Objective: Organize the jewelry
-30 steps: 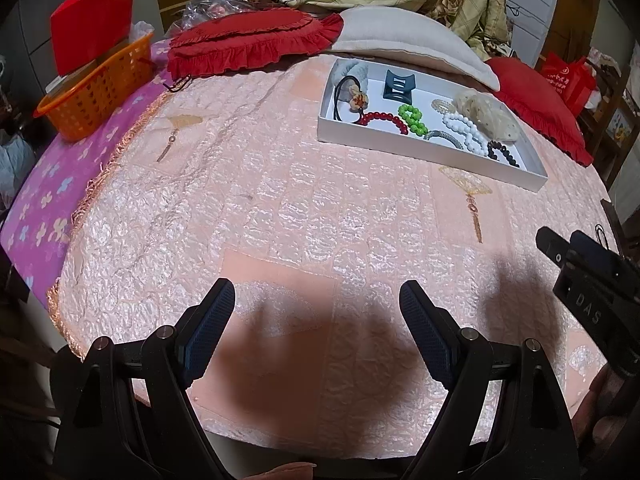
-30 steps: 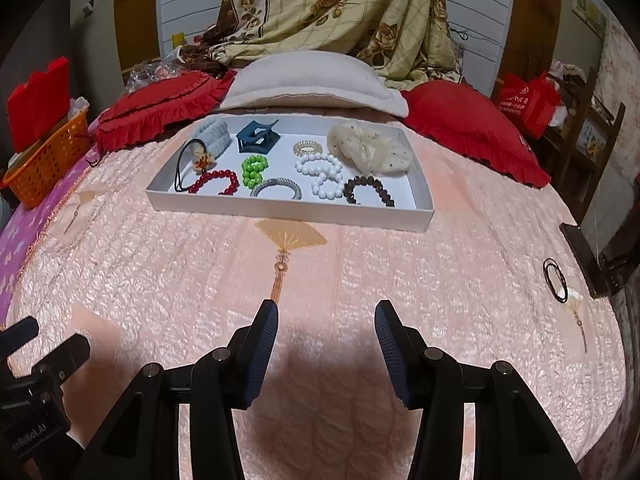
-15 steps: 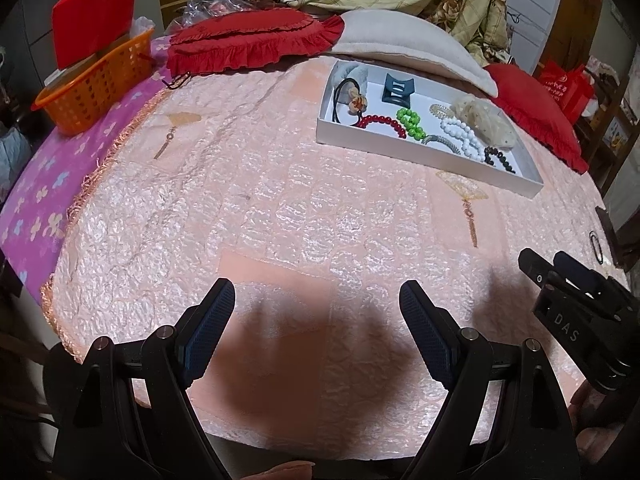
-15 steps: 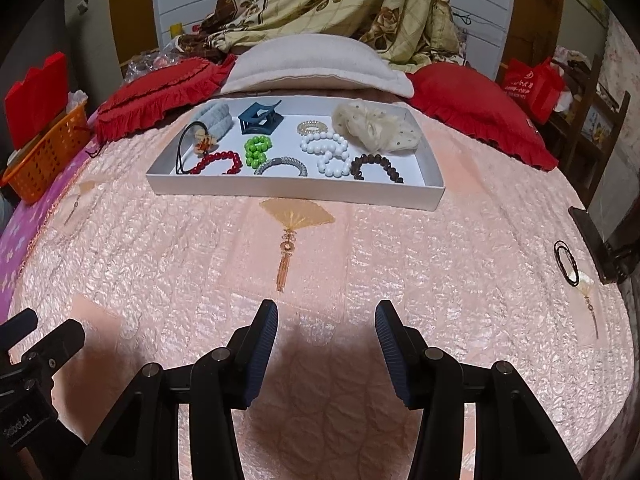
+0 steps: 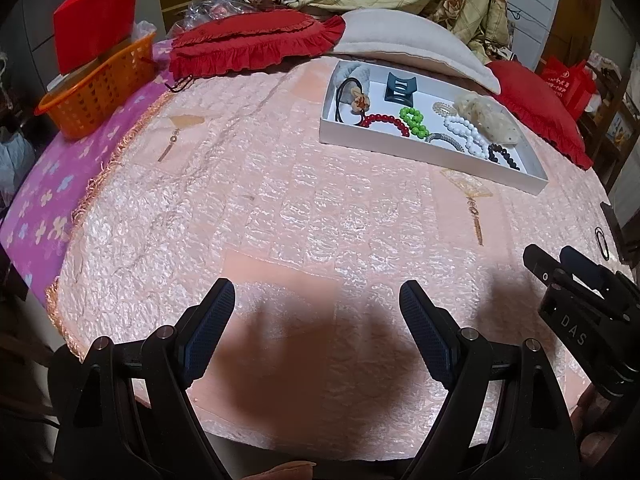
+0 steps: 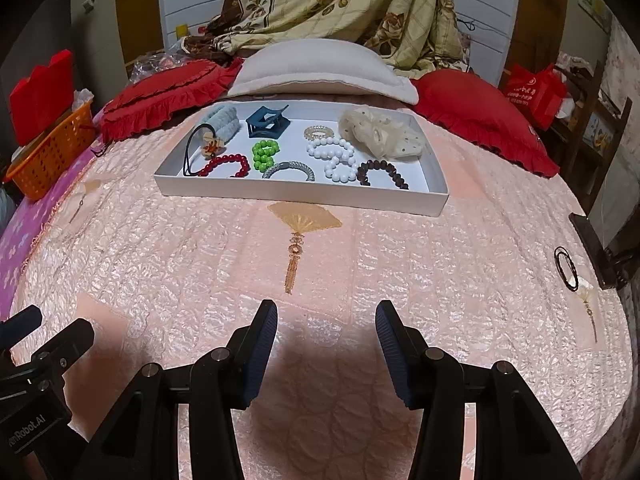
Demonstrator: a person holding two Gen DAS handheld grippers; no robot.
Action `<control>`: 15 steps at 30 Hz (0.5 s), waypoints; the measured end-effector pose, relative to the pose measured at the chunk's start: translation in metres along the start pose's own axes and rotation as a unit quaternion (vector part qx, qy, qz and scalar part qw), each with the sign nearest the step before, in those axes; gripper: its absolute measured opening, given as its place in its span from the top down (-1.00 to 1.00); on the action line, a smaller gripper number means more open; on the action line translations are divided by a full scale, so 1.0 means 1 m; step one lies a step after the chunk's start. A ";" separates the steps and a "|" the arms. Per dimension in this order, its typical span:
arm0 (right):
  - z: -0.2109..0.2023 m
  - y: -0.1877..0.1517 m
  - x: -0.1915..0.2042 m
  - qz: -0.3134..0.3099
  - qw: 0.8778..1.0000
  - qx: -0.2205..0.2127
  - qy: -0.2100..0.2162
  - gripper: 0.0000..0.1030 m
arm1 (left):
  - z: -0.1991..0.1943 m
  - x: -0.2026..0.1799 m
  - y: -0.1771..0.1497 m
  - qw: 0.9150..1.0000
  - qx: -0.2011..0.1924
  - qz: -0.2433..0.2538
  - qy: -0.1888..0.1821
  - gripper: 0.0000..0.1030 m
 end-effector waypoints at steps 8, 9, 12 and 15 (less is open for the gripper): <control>-0.001 0.000 0.003 -0.003 1.000 0.002 -0.002 0.04 | 0.002 0.004 -0.001 1.000 0.006 -0.011 -0.010 -0.64; -0.001 0.000 0.003 -0.004 1.000 0.002 -0.002 0.04 | 0.001 0.004 -0.001 1.000 0.006 -0.012 -0.012 -0.64; -0.002 0.000 0.006 -0.007 1.000 0.002 -0.001 0.04 | 0.000 0.005 -0.001 1.000 0.004 -0.012 -0.012 -0.64; -0.005 0.000 0.007 -0.009 1.000 0.000 -0.001 0.04 | -0.002 0.005 -0.002 1.000 0.003 -0.012 -0.013 -0.64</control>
Point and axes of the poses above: each gripper's, at about its wrist camera, not at the fingertips, and z roughly the way its jaws point, x to its left, y to its top, the point moved 8 cm from there along z, roughly the way its jaws point, and after that the axes turned 4 degrees about -y, right-handed, at the moved point
